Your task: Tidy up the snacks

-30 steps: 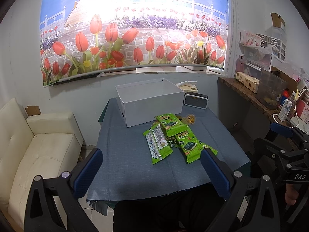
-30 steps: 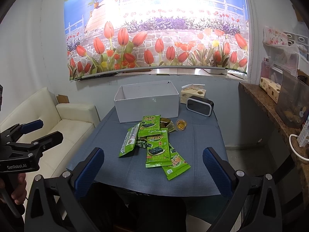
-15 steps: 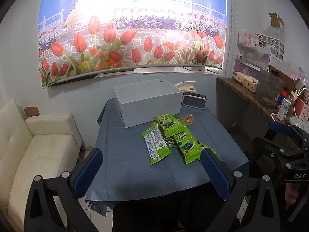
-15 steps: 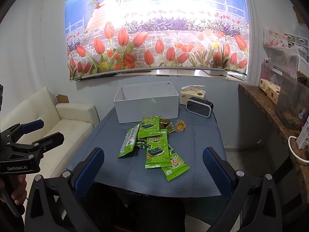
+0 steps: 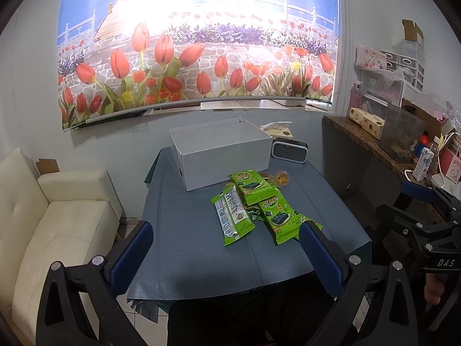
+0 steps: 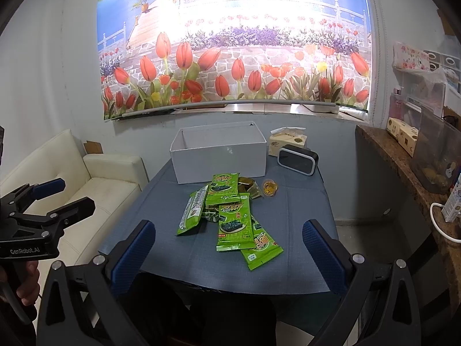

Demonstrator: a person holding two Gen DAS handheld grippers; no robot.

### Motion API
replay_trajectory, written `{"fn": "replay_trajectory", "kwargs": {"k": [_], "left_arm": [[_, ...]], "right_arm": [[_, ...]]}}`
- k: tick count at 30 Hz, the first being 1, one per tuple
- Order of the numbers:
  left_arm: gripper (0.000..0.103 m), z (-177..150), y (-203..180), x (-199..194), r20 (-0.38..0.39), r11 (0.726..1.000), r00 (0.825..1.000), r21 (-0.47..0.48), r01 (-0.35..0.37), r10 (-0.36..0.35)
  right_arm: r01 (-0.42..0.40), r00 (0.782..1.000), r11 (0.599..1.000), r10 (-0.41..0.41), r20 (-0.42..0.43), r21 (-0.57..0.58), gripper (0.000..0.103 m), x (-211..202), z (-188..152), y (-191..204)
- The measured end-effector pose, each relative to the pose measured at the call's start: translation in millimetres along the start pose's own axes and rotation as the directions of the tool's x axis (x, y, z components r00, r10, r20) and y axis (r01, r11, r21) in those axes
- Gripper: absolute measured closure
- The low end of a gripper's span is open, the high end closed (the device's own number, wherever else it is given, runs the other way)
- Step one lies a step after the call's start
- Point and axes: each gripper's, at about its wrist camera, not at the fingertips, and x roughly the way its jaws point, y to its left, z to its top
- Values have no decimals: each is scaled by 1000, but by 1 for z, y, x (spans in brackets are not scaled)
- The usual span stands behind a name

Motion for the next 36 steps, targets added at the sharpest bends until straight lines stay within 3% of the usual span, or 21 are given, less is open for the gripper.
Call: {"fn": "replay_trajectory", "kwargs": {"k": [29,32,36], "left_arm": [[0,1,0,1,9,1000,1000,1,-3,3],[0,0,1,11,-14,1000,1000,-11,8,-8],[0,-3,8,48,-91,995,992,-51,80,-85]], "right_arm": [[-1,1000,1000,1,3,4,0,0,0,-3],[-1,1000,1000,1,4,6,0,0,0,-3],[1,1000,1000,-1,-1,8,0,3,-2,-5]]}}
